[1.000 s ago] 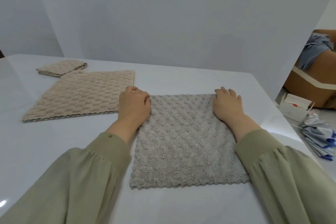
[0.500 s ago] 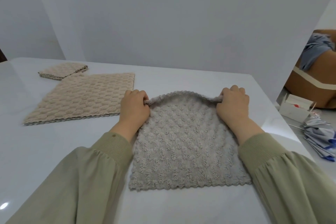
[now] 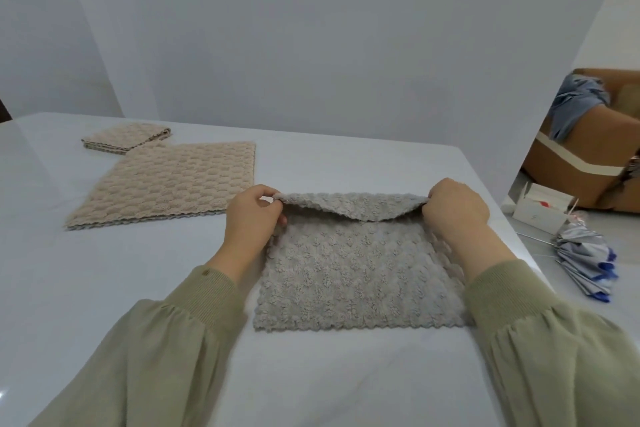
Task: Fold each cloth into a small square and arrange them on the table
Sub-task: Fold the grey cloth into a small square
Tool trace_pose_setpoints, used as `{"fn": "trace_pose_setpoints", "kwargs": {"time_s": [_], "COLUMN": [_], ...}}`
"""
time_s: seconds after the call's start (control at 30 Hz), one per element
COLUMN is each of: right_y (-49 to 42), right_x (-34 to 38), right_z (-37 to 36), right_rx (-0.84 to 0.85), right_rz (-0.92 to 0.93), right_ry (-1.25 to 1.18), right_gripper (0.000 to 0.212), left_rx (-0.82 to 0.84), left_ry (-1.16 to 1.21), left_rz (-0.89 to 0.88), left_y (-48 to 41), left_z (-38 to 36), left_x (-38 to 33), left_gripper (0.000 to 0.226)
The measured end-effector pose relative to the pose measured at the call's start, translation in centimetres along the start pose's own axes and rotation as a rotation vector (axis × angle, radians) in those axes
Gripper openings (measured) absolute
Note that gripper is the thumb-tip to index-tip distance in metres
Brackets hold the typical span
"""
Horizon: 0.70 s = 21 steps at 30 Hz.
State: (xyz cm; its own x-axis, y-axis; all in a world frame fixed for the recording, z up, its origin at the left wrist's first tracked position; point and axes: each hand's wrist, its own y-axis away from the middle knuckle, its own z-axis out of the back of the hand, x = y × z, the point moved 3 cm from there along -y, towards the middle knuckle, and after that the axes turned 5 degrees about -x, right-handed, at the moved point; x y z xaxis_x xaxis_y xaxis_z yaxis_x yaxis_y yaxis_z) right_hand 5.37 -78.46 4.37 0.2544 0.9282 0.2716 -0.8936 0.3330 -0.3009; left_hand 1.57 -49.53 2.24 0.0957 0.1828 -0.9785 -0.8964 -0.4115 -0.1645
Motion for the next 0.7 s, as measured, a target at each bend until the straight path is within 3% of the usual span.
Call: {"fn": "trace_pose_setpoints", "kwargs": {"time_s": [0.17,0.37,0.5,0.57,0.7], "right_y": [1.4,1.5,1.7,2.2,2.4], "right_x": [-0.8,0.6,2.9,4.0,5.0], "right_z": [-0.7,-0.8,-0.4,0.1,0.5], "right_rx": [-0.003,0.143,0.077,0.020,-0.101], "right_rz": [-0.017,-0.098,0.097,0.163,0.179], "right_ry": [-0.186,-0.861,-0.800,-0.920,-1.056], "right_gripper": [0.016,0.030,0.040,0.048,0.043], "left_rx": [0.030,0.081,0.107,0.129,0.196], "left_ry": [0.220,0.477,0.720,0.785,0.885], "left_rz": [0.172,0.317,0.330,0.257,0.215], "left_y": [0.9,-0.2,-1.1,-1.3,-1.8], "left_z": [0.3,1.3,1.8,2.1,2.8], "left_x": [0.0,0.1,-0.4,-1.0,-1.7], "left_gripper": [0.020,0.018,0.030,0.035,0.041]}}
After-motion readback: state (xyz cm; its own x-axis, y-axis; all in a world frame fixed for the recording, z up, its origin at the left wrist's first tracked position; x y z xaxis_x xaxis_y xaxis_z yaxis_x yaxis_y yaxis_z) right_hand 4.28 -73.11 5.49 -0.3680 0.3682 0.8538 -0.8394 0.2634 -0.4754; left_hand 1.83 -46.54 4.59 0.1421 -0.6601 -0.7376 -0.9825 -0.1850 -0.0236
